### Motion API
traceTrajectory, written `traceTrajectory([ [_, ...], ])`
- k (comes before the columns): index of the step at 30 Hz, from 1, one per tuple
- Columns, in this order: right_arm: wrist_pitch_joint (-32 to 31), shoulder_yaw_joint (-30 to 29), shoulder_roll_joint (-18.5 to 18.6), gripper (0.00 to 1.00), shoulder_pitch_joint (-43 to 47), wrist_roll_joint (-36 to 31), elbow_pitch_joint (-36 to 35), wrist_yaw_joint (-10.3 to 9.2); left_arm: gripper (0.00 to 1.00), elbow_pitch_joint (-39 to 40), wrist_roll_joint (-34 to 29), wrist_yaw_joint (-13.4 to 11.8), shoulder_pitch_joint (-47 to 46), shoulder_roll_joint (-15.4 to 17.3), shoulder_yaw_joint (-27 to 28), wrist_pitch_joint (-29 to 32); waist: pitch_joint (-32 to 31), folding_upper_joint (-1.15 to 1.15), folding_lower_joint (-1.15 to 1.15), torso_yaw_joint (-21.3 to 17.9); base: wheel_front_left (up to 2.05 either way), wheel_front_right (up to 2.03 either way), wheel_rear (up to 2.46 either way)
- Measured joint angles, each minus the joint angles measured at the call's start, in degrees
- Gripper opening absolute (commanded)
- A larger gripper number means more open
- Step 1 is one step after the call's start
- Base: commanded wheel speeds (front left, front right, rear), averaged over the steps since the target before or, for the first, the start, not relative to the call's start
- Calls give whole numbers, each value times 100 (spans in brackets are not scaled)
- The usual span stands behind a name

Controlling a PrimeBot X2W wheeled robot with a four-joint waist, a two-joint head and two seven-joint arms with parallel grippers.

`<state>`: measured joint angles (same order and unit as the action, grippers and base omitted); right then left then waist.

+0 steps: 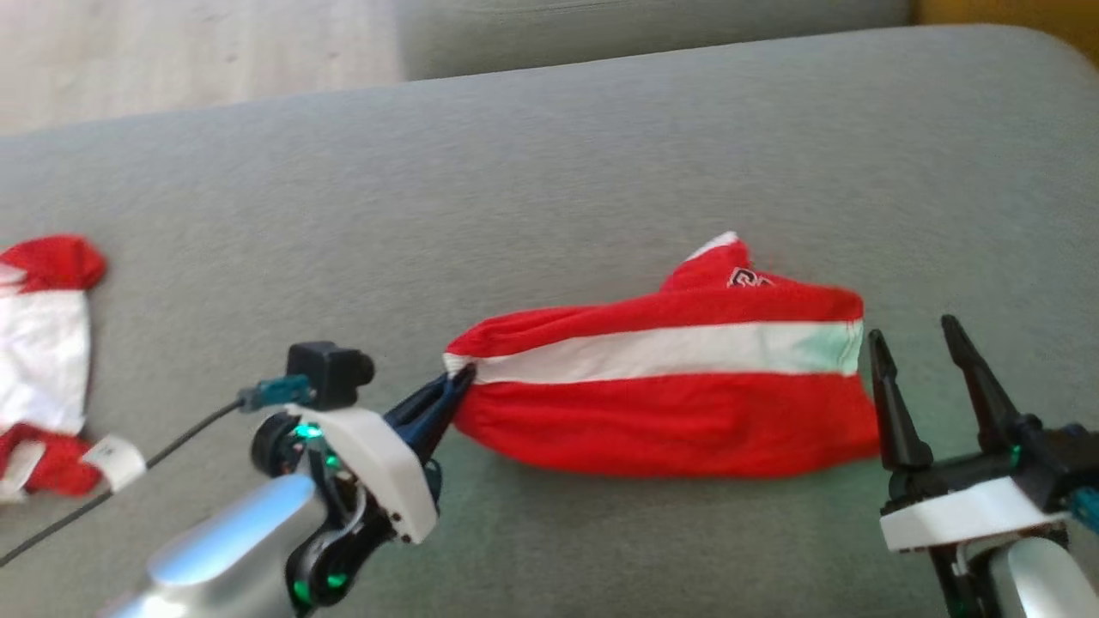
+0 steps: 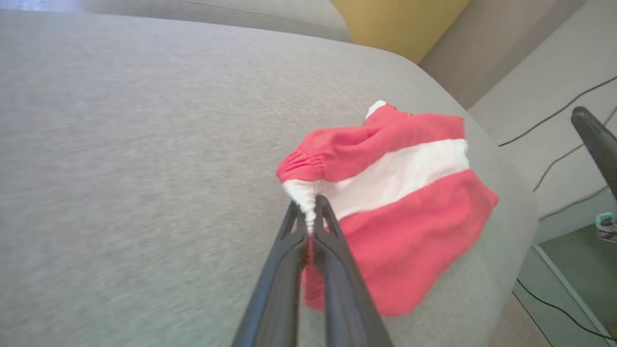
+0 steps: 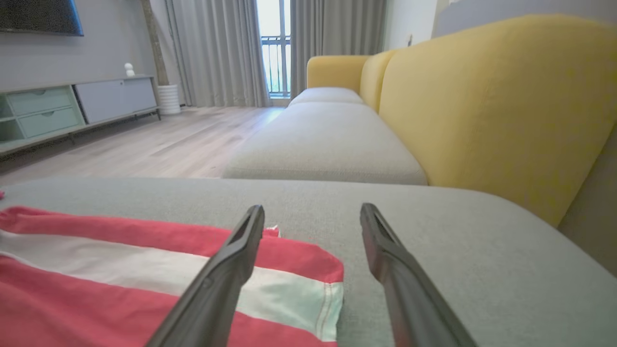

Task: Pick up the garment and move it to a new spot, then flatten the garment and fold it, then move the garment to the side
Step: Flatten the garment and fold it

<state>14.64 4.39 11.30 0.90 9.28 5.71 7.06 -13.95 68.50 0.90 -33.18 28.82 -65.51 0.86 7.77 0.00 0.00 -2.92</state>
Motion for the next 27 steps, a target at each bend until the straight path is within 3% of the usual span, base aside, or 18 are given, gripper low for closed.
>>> traceTrajectory([
  [8,-1,1134,612,100,-372,1619,1265,0,0,-94,-151,-230,205,110,29,-354,29,0,0,472,0,0,0],
  [16,-163,2147,1080,100,-932,3251,1585,0,0,-414,-319,-249,190,88,41,-570,170,0,0,550,0,0,0],
  [21,-282,2788,1336,100,-1331,3888,1690,0,0,-623,-408,-242,164,26,40,-606,271,0,0,559,0,0,0],
  [27,-198,3279,1541,100,-1580,4016,2046,-1,0,-799,-471,-203,22,-126,33,-656,353,0,0,594,0,0,0],
])
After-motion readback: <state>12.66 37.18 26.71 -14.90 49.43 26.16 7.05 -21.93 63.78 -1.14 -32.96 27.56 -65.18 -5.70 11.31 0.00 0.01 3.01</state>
